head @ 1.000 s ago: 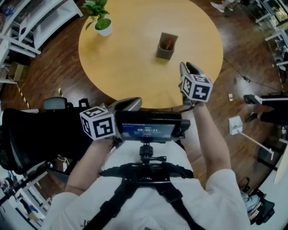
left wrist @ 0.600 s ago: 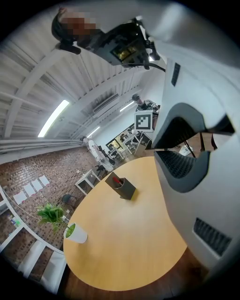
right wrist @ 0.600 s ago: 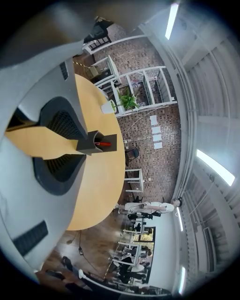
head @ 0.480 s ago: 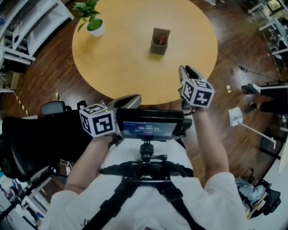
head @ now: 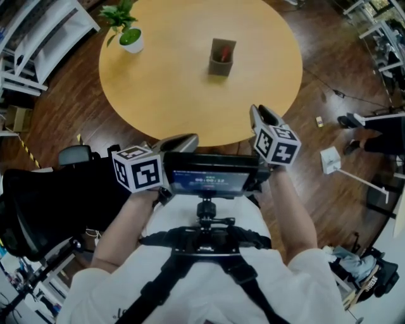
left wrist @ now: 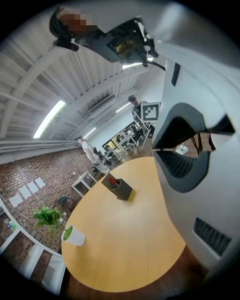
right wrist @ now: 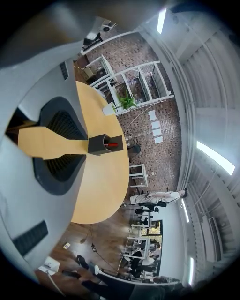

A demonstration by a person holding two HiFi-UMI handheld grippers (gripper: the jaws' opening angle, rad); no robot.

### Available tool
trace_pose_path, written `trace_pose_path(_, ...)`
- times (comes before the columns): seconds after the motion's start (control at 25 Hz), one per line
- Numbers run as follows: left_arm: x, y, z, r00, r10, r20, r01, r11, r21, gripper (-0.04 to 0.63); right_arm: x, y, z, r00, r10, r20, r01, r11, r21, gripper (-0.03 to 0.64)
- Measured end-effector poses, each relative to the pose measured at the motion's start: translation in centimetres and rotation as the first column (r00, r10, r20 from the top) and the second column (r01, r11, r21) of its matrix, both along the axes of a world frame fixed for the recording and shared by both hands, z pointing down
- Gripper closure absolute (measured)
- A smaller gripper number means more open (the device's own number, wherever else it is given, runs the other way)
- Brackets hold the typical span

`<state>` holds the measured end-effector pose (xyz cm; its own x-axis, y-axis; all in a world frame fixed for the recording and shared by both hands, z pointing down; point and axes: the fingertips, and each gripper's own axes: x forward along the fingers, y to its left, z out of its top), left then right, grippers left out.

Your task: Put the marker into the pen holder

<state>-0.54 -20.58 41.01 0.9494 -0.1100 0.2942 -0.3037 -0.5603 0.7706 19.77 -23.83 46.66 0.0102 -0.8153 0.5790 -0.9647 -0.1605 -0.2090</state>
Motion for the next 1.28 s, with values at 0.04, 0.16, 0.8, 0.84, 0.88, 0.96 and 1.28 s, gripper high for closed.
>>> trace_pose_path(0.04, 0.0, 0.1, 0.0, 1.000, 0.004, -0.002, -0.004, 1.000, -0.002, 0.597, -0.2, 0.5, 0.0, 1.000, 0.008, 0.007, -0.008, 1.000, -0.002, 0.509)
trace_pose_path(0.16, -0.2, 0.4, 0.0, 1.000, 0.018, -0.007, -0.018, 1.000, -0.008, 0.597, -0.9, 1.8, 0.3, 0.999, 0.028, 0.036, -0.028, 1.000, -0.007, 0.509)
trace_pose_path(0.8, -1.2, 1.8, 0.7, 0.994, 0.108, -0.020, -0.109, 0.994, -0.019, 0.597, -3.4, 8.4, 0.7, 0.988, 0.129, 0.078, -0.125, 0.990, -0.060, 0.509)
trace_pose_path(0.84, -1.3, 2.0, 0.9, 0.993, 0.119, -0.017, -0.119, 0.993, -0.024, 0.597, -3.6, 8.7, 0.6, 0.987, 0.137, 0.080, -0.132, 0.989, -0.061, 0.509)
trace_pose_path(0.88, -1.3, 2.2, 1.1, 0.991, 0.130, -0.017, -0.131, 0.991, -0.030, 0.597, -3.8, 9.0, 0.5, 0.986, 0.145, 0.085, -0.140, 0.988, -0.060, 0.509)
trace_pose_path(0.96, -1.1, 2.4, 1.7, 0.988, 0.153, -0.026, -0.154, 0.987, -0.043, 0.597, -4.1, 9.3, 0.5, 0.983, 0.157, 0.097, -0.153, 0.987, -0.047, 0.509)
trace_pose_path(1.28, -0.5, 4.8, 2.7, 0.980, 0.196, -0.018, -0.197, 0.979, -0.062, 0.597, -5.3, 11.4, -0.6, 0.980, 0.161, 0.113, -0.158, 0.987, -0.043, 0.509)
